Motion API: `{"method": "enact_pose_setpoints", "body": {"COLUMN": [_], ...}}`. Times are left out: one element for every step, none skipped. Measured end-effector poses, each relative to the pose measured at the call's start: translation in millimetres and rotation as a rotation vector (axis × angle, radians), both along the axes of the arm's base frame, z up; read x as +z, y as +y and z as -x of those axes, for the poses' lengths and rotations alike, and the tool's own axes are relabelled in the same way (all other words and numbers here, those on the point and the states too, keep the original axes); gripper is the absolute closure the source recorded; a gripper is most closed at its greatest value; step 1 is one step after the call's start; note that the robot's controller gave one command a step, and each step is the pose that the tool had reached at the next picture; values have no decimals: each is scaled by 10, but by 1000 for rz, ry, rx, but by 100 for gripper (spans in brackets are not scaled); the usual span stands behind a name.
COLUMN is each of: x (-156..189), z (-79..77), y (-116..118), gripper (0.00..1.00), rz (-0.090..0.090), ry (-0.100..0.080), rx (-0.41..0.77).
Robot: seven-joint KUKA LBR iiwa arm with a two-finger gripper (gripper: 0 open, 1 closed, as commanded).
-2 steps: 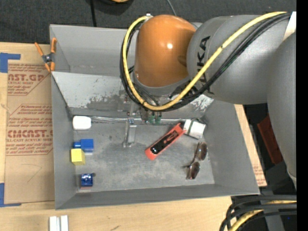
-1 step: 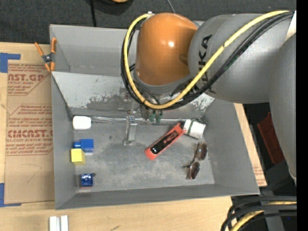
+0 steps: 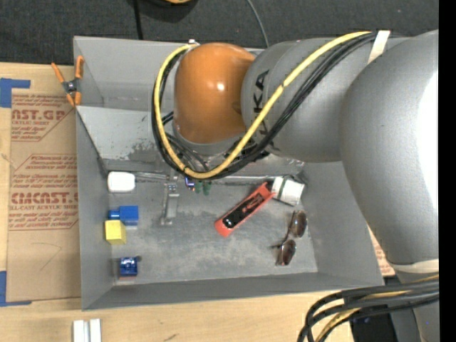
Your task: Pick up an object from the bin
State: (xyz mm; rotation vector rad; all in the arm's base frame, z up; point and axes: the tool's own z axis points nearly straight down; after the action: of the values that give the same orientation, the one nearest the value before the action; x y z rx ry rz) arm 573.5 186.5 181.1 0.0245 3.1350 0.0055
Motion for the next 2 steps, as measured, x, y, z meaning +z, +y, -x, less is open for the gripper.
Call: {"method": "enact_pose_setpoints", "body": {"x": [-232, -258], "z": [54, 191], "y": [490, 615], "gripper": [0, 0], "rz": [1, -2], "ry": [7, 1], "rx": [-80, -147]}}
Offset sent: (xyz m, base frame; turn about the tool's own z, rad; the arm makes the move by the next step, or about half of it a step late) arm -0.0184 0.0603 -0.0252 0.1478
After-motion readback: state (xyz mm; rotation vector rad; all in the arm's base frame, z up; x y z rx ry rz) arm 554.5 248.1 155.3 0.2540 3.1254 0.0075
